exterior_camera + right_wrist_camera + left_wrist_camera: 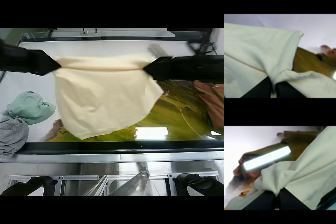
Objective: Fold the shirts.
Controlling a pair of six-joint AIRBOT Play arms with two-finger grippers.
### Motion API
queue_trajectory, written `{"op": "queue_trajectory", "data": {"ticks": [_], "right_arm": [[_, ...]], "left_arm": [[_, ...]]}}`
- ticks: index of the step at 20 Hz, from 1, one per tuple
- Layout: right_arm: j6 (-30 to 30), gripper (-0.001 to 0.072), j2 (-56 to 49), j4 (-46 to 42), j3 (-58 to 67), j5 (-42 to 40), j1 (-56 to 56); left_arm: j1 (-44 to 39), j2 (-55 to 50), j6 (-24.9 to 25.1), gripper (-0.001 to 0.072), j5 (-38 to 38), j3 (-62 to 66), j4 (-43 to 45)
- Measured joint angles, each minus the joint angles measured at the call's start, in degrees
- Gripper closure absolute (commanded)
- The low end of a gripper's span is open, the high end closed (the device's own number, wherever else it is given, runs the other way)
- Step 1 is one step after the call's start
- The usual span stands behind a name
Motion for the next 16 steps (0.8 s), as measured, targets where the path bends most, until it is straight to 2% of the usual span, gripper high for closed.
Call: {"op": "queue_trajectory", "data": {"ticks": [1, 2, 4, 7, 11, 13, 16], "right_arm": [[1.25, 0.0086, -3.74, -1.25, -0.26, -0.35, -0.11], [2.19, 0.0068, -7.54, -1.77, -0.42, -1.22, -0.44], [3.56, 0.0068, -13.25, -1.90, -0.50, -1.29, -1.75], [4.20, 0.0068, -17.05, -2.99, -0.48, 1.64, -6.38], [2.64, 0.0068, -18.71, -4.07, -2.80, 8.22, -12.83], [2.03, 0.0069, -19.12, -3.98, -5.46, 9.57, -14.23], [1.11, 0.0070, -20.33, -2.75, -9.64, 9.60, -14.75]], "left_arm": [[0.00, -3.08, 0.59, 0.0233, 1.66, -1.11, 1.25], [0.31, -6.03, 0.92, -0.0013, 2.95, -1.66, 1.62], [1.64, -11.13, 1.49, -0.0013, 2.73, -0.70, 1.68], [5.66, -16.02, 0.46, -0.0013, -3.67, 2.12, 3.37], [9.97, -14.97, -2.38, -0.0005, -10.27, -5.35, 4.00], [10.32, -12.11, -3.17, -0.0005, -10.14, -13.42, 3.91], [9.35, -8.57, -3.65, -0.0004, -4.26, -25.64, 4.00]]}}
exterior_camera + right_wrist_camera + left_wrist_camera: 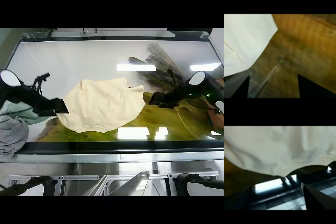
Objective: Fold the shirts.
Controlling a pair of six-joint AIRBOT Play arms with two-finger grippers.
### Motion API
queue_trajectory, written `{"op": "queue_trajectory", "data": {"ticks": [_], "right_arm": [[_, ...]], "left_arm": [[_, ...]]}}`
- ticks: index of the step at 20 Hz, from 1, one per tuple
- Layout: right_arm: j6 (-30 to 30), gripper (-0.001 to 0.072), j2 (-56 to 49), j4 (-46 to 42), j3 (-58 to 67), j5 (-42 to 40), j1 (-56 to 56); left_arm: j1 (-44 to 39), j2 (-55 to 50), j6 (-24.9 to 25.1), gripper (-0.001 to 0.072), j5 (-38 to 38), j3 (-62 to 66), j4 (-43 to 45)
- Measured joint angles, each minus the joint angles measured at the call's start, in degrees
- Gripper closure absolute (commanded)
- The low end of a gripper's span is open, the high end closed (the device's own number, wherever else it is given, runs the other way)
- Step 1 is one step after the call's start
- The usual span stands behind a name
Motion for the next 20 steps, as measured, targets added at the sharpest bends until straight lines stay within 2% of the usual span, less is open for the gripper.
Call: {"op": "queue_trajectory", "data": {"ticks": [6, 10, 11, 12, 13, 15, 16, 17, 19, 20], "right_arm": [[-4.24, 0.0070, -5.25, 7.63, -3.04, -3.19, 1.88], [-9.11, 0.0073, -8.48, 16.57, -3.28, -5.44, 2.56], [-10.34, 0.0121, -9.29, 18.91, -3.28, -5.97, 2.60], [-11.50, 0.0353, -10.10, 20.92, -3.26, -6.84, 2.67], [-12.85, 0.0478, -11.08, 22.84, -3.30, -7.65, 2.80], [-16.09, 0.0513, -12.70, 27.34, -3.30, -8.72, 2.99], [-17.59, 0.0699, -13.29, 29.79, -3.26, -8.79, 3.17], [-19.23, 0.0694, -13.73, 32.20, -3.17, -8.79, 3.30], [-21.57, 0.0695, -14.10, 35.63, -2.64, -8.63, 3.50], [-22.51, 0.0695, -14.12, 36.65, -2.25, -8.15, 3.56]], "left_arm": [[-1.75, -2.10, -0.44, -0.0004, 9.55, -10.40, 0.13], [-1.92, -4.52, 0.04, -0.0003, 11.02, -11.52, -0.26], [-1.97, -4.81, 0.22, -0.0002, 11.34, -11.65, -0.26], [-1.97, -5.01, 0.28, 0.0014, 11.72, -11.76, -0.31], [-1.99, -5.18, 0.44, 0.0015, 12.44, -11.82, -0.52], [-2.01, -5.40, 0.68, 0.0043, 14.97, -11.91, -0.87], [-2.03, -5.46, 0.85, 0.0216, 15.96, -11.91, -0.87], [-2.03, -5.57, 0.98, 0.0388, 17.44, -11.98, -0.35], [-1.99, -5.70, 1.09, 0.0646, 19.71, -12.00, 0.13], [-2.01, -5.77, 1.09, 0.0683, 20.26, -11.89, 0.15]]}}
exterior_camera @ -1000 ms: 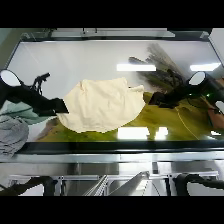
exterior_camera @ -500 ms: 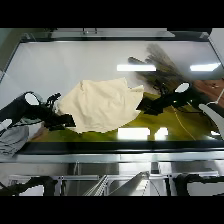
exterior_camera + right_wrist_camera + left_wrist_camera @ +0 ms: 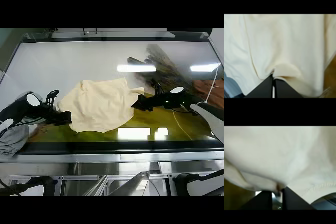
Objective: Fold the shirts.
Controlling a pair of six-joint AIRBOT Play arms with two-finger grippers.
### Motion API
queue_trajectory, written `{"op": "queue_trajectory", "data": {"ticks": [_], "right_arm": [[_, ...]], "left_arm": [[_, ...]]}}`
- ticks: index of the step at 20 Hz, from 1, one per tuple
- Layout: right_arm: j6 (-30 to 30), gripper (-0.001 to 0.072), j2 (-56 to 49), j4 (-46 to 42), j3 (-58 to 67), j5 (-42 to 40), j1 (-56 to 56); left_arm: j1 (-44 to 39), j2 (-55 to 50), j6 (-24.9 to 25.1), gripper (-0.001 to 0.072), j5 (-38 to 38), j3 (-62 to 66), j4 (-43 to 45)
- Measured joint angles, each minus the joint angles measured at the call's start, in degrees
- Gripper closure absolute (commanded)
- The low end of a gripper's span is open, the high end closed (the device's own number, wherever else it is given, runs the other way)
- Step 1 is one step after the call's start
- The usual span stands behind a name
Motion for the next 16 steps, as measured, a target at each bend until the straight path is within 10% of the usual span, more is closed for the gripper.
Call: {"op": "queue_trajectory", "data": {"ticks": [8, 16], "right_arm": [[-3.26, 0.0696, 11.56, 2.86, 3.50, 4.22, -1.18], [-8.24, 0.0697, 54.07, -2.62, 12.94, -5.68, -3.72]], "left_arm": [[-0.20, 6.03, 2.47, 0.0684, -4.07, 13.09, -5.05], [-1.05, 30.75, 1.51, 0.0683, -11.08, 42.77, -14.16]]}}
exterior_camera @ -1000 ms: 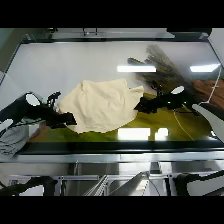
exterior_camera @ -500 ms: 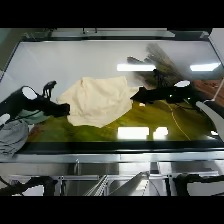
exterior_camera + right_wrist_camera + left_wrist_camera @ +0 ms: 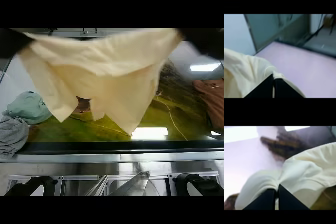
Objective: Fold the shirts.
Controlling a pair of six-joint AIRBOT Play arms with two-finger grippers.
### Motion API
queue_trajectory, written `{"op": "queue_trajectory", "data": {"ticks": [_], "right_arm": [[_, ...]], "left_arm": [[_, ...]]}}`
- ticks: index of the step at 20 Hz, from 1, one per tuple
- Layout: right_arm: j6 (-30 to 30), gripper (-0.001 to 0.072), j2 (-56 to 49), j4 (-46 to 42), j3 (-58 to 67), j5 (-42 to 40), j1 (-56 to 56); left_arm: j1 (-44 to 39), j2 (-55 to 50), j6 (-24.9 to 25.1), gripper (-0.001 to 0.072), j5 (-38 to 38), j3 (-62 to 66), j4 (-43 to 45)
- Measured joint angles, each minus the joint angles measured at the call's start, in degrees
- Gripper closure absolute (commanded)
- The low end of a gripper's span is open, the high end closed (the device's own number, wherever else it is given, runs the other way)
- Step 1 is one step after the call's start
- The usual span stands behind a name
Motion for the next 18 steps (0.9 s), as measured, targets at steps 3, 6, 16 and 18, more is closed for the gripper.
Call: {"op": "queue_trajectory", "data": {"ticks": [3, 6, 16, 18], "right_arm": [[-0.35, 0.0697, 5.86, -3.26, 1.99, -3.78, -0.09], [1.25, 0.0697, -0.83, -4.68, 2.64, -3.93, 0.44], [3.58, 0.0257, -46.93, -0.90, 12.37, -0.55, 3.72], [5.68, 0.0399, -48.17, -1.51, 13.81, 3.41, 1.40]], "left_arm": [[-0.07, 4.02, -2.62, 0.0683, -0.20, 3.19, -0.72], [-0.07, 2.58, -3.74, 0.0683, -1.07, -0.63, -0.76], [3.96, -28.35, 2.54, -0.0006, -1.79, -9.44, 3.74], [6.54, -33.53, 3.10, -0.0006, -5.27, -6.82, 5.07]]}}
